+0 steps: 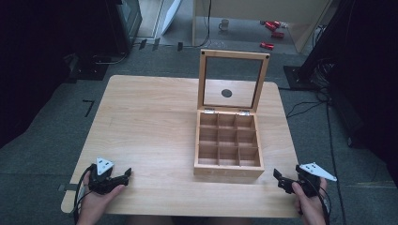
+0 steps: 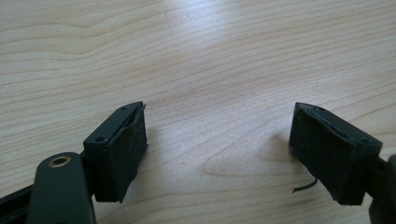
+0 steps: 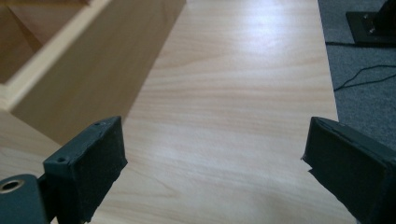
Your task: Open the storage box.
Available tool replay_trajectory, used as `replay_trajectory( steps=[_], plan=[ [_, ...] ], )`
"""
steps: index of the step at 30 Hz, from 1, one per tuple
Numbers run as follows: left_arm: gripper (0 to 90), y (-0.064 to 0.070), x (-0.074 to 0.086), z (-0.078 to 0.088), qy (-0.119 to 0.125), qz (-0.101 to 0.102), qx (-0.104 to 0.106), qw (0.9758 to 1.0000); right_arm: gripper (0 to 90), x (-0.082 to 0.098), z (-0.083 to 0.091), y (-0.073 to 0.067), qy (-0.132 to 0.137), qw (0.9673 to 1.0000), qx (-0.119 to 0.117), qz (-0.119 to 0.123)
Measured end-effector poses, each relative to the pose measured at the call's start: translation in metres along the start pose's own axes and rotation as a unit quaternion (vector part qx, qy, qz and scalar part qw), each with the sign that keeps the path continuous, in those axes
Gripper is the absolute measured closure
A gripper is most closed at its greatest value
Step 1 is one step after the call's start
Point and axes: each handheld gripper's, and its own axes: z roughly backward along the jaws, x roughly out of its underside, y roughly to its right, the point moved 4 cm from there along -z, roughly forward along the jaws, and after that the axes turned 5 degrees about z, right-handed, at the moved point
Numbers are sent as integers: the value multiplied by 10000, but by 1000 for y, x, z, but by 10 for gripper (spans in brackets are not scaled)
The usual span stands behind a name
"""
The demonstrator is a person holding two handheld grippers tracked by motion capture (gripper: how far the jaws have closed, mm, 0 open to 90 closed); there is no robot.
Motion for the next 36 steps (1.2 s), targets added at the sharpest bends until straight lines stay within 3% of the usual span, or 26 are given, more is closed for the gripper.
replay_trajectory(
  steps=[14,25,36],
  plan=[
    [199,0,0,0,6,7,-6,10000,60,27,-5,6,-324,9994,101,69],
    [200,1,0,0,15,14,-4,10000,56,32,-10,0,-580,9970,315,411],
    [200,1,0,0,16,14,-2,10000,50,32,-10,0,-589,9969,304,423]
  ],
)
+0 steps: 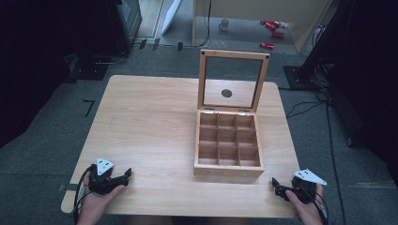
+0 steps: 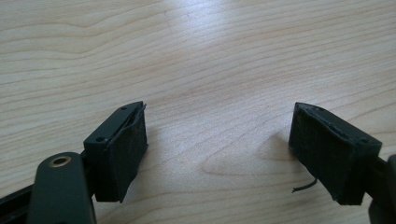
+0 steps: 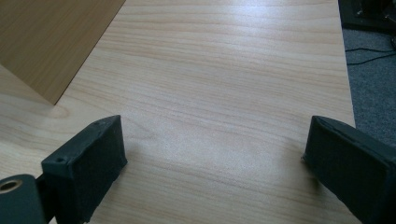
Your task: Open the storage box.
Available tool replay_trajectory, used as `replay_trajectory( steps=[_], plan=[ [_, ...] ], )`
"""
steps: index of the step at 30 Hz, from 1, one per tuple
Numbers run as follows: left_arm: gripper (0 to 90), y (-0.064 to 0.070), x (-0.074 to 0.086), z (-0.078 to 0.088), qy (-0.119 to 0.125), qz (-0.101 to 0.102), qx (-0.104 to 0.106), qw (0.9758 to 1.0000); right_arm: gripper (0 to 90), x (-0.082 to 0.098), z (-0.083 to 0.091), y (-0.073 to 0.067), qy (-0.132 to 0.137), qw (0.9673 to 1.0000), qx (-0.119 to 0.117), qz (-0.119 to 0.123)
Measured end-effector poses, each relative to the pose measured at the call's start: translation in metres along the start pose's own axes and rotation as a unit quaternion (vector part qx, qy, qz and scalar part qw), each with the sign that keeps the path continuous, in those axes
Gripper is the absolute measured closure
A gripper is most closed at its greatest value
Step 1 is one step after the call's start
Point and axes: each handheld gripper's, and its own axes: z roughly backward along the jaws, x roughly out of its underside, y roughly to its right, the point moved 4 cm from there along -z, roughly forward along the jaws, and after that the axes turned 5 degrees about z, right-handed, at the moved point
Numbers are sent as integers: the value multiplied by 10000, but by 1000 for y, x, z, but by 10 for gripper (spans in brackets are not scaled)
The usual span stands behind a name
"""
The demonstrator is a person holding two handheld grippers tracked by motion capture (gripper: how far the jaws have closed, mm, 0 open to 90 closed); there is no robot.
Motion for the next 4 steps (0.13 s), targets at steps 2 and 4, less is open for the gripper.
replay_trajectory(
  steps=[2,4],
  plan=[
    [200,0,0,0,0,0,1,10000,50,0,0,0,-1,10000,-2,-1],
    [200,0,0,0,-1,-1,2,10000,50,0,0,0,-1,10000,-2,-2]
  ],
)
